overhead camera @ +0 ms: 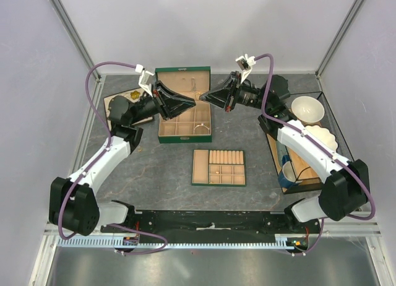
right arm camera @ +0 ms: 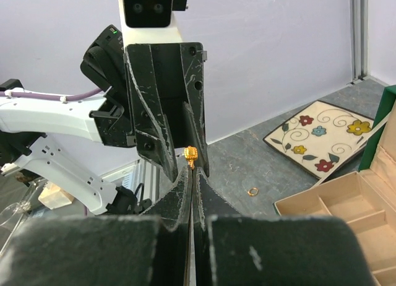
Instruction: Organize the mixed jewelry
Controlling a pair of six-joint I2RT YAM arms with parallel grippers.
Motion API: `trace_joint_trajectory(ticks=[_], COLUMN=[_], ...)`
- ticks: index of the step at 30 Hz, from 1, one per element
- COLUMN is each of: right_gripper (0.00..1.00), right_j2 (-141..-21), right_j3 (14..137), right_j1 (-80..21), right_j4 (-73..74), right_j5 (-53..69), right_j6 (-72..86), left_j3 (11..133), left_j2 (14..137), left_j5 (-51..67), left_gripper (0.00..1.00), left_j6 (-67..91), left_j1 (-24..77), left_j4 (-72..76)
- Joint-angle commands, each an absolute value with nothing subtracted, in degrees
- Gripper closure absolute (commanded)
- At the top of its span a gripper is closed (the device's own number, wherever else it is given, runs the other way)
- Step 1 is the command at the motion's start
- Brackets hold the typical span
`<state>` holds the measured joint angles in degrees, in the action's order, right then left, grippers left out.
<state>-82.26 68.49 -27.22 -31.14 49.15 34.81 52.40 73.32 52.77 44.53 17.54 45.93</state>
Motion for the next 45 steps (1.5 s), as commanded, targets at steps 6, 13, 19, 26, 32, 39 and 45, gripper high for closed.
trace_joint_trajectory(ticks=[6, 13, 19, 26, 32, 39, 45], right_gripper=[1.0, 1.0, 1.0, 1.0, 1.0, 1.0, 1.0], right_j2=[-82.44, -82.53, -82.62, -82.88, -83.23, -83.76, -83.67], right_j3=[67.76, 67.15, 66.53, 66.09, 65.39, 65.3, 65.04], right_j1=[-27.07, -26.98, -26.98, -27.07, -26.98, -26.98, -26.98], right_j4=[-35.42, -37.61, -39.72, -41.04, -41.57, -42.36, -42.8], right_j5=[48.87, 48.96, 49.13, 49.31, 49.13, 49.13, 49.22], right_j6=[36.82, 38.67, 40.25, 41.22, 41.4, 41.92, 42.01], left_j3=[51.86, 52.29, 52.56, 52.82, 52.73, 52.73, 53.0], left_j2=[73.3, 74.0, 74.18, 74.53, 74.44, 74.88, 75.15], left_j5=[52.47, 52.21, 51.59, 51.42, 51.42, 51.33, 51.15], left_gripper=[0.71, 0.72, 0.72, 0.72, 0.72, 0.73, 0.75], left_j6=[48.96, 48.52, 48.34, 48.95, 49.66, 50.1, 50.19], left_j1=[18.19, 18.54, 18.63, 18.72, 18.81, 18.98, 19.07], left_j4=[54.76, 54.58, 54.76, 55.46, 56.51, 57.39, 57.39])
